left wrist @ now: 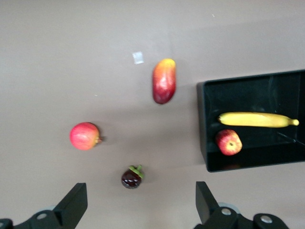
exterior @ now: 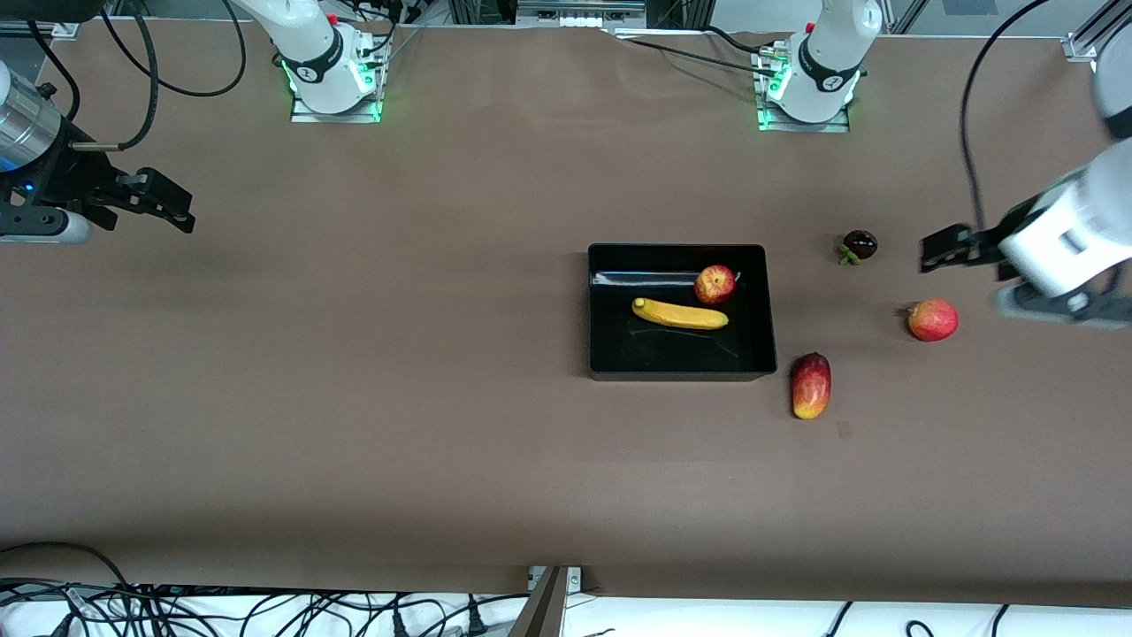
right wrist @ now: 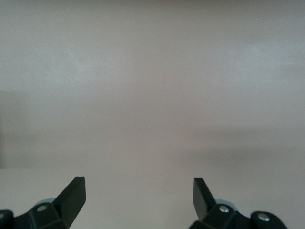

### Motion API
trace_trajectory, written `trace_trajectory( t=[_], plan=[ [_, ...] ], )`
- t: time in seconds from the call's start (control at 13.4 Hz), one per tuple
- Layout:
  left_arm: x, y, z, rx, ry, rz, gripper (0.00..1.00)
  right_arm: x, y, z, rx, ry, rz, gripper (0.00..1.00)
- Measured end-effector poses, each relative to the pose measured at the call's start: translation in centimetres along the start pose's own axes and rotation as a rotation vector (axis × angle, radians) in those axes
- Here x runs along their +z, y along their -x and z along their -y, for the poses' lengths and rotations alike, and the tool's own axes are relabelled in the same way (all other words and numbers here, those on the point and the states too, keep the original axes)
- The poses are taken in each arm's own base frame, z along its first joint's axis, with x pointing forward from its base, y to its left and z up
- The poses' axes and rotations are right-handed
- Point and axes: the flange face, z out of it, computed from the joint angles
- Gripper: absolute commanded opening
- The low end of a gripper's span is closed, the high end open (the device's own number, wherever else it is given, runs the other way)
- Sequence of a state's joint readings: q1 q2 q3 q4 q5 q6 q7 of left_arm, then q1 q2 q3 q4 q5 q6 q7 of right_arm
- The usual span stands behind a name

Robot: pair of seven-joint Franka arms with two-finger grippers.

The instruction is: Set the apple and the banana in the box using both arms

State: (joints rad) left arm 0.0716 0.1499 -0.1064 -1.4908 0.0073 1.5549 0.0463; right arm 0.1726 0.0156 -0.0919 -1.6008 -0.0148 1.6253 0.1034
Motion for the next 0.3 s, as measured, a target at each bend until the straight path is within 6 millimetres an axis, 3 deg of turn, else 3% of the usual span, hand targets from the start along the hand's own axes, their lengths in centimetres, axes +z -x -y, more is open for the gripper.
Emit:
trace_trajectory(
  t=[0.15,0.3],
  plan=[
    [0.2,2.8,0.5,0.001,-0.003,-0.011,1.0,0.0,0.0,0.0,0.0,0.0,0.0,1.0],
    [0.3,3.9,-0.4,0.013,-0.006,0.001,1.0,0.0,0.0,0.0,0.0,0.0,0.0,1.0]
  ],
)
